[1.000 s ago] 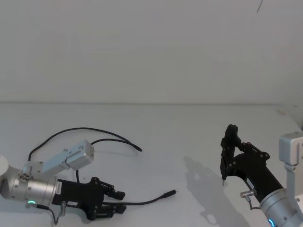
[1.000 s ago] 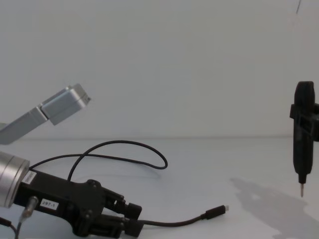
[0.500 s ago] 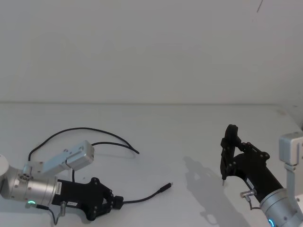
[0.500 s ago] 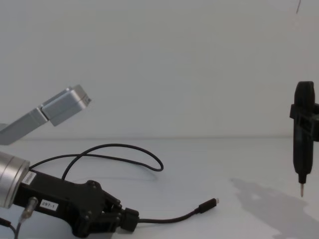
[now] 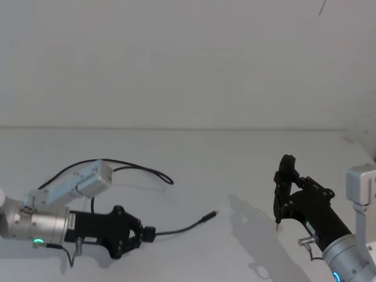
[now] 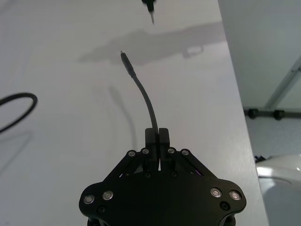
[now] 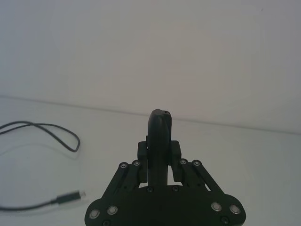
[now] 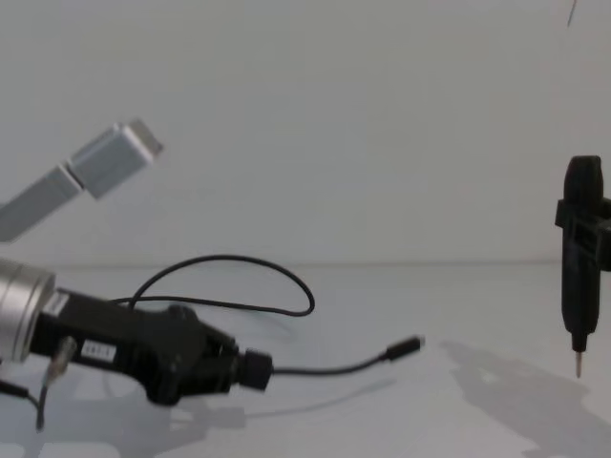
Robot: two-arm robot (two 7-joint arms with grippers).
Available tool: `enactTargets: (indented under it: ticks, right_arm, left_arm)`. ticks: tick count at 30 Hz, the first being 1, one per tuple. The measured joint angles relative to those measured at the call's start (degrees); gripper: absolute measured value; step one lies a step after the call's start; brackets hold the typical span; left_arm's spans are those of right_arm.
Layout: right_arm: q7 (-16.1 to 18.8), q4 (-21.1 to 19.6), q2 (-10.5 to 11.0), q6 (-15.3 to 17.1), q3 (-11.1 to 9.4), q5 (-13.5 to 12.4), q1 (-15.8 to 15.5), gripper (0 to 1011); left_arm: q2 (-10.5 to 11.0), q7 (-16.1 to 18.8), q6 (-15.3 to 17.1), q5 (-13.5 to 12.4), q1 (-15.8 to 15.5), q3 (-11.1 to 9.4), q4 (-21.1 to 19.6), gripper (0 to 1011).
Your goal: Pick up the data cable with the one hand.
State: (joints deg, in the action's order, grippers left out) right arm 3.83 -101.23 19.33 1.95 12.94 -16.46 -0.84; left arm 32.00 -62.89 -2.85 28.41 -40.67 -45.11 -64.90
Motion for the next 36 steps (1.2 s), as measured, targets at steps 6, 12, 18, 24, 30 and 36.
enactTargets:
  ticks: [6,12,18,24,30,36]
  right_arm:
    - [0.0,0.0,0.0,0.0,0.0,0.0,0.0,279]
    - [0.0,0.0,0.0,0.0,0.0,0.0,0.0,279]
    - [0.0,0.0,0.0,0.0,0.0,0.0,0.0,279]
    - [0.0,0.0,0.0,0.0,0.0,0.0,0.0,279]
    - [-0.2,-0.2,-0.5,-0.3,-0.3,0.0,0.1,279]
    - [-0.3,-1.1,-1.8,-0.7,-0.5,-0.8,0.6,279]
  left_arm:
    - [1.1,0.7,0.0,1.8,0.4,1.6,-2.7,40]
    - [2.4,1.0,0.1,3.3,1.0,2.6,-4.9,40]
    - [3.5,0.7,0.5,4.4,1.3,3.0,-6.2,40]
    - [4.2,0.0,0.7,5.1,1.4,3.0,-6.8,40]
    - [4.6,-0.6,0.8,5.6,1.5,2.9,-7.2,40]
    - [4.9,-0.9,0.9,5.9,1.6,2.9,-7.4,40]
